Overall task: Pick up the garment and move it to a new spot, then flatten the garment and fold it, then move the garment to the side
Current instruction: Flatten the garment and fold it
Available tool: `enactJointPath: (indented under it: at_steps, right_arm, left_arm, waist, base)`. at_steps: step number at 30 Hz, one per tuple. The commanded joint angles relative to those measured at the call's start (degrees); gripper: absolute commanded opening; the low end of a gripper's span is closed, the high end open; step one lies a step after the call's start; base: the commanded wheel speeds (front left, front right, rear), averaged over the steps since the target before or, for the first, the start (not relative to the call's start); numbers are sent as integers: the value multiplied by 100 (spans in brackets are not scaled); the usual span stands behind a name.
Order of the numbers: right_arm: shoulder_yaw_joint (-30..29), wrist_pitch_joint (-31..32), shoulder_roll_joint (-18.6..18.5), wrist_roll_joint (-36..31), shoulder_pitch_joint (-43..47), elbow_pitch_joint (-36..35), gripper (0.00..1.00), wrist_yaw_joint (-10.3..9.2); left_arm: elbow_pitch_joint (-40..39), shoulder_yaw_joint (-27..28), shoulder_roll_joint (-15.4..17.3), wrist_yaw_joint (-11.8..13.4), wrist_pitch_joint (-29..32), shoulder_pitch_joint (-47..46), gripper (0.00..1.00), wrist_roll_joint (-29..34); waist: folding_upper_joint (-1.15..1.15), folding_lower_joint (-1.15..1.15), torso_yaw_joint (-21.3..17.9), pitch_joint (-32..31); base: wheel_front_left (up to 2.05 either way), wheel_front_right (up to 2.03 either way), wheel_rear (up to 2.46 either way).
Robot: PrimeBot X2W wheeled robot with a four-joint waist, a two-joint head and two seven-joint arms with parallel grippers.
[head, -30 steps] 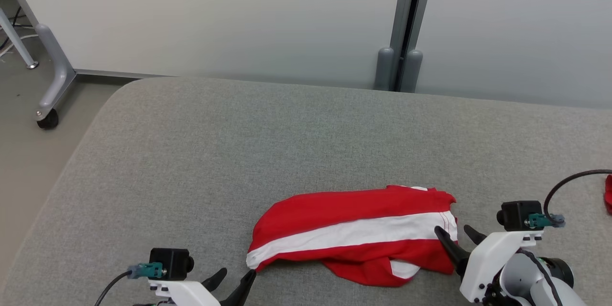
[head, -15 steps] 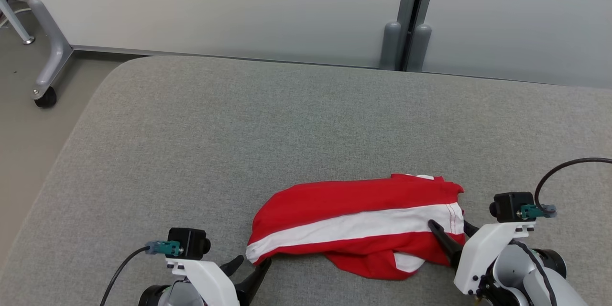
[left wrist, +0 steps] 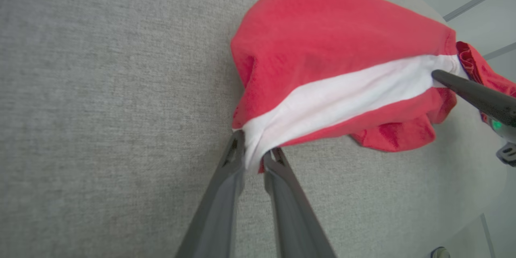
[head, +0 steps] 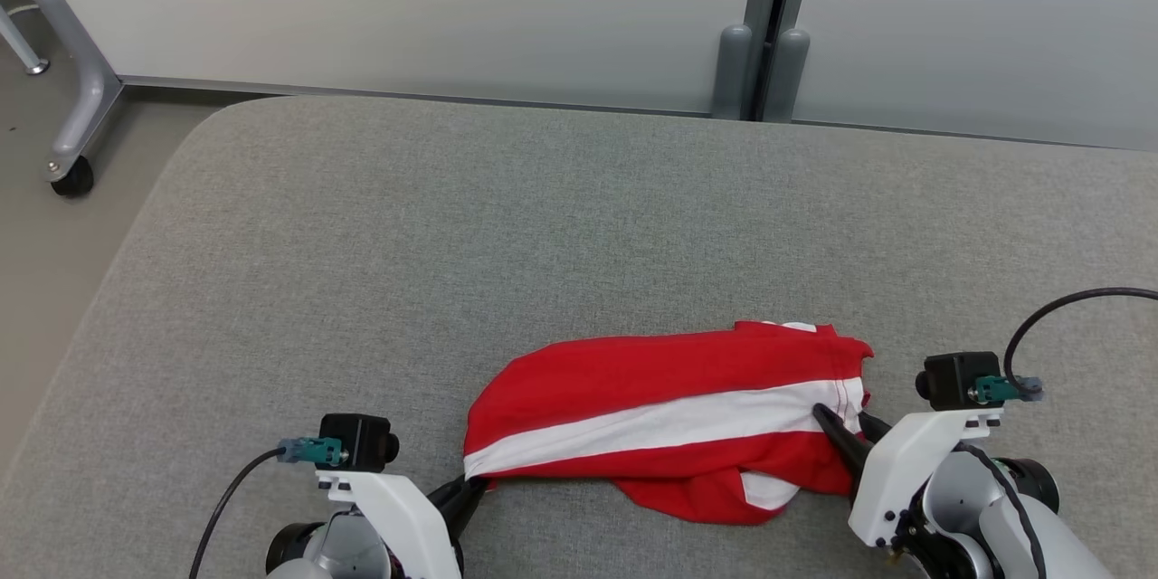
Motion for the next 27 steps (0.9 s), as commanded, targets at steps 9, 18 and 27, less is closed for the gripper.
enactJointPath:
  at_steps: [9,18,27]
  right_arm:
    - [158,-237,-54,167,64,7,0,1]
    - [88,-433,-11,637,362,-427,0,1]
    - [-190,-397,-229,1172,573,-1488,0,1]
  left_arm:
    - [31,-112,128,-33,-214,-38,0,-129]
    - [-493,-72,490,60,-437,271,0,4]
    - [-1809,1,1060,367,-85,231,0,243]
  waist:
    - [0,0,-31,-240]
    - [0,0,-287,-724]
    - [0,0,-782,-883]
  base:
    - [0,0,0]
    - [0,0,0]
    - [0,0,0]
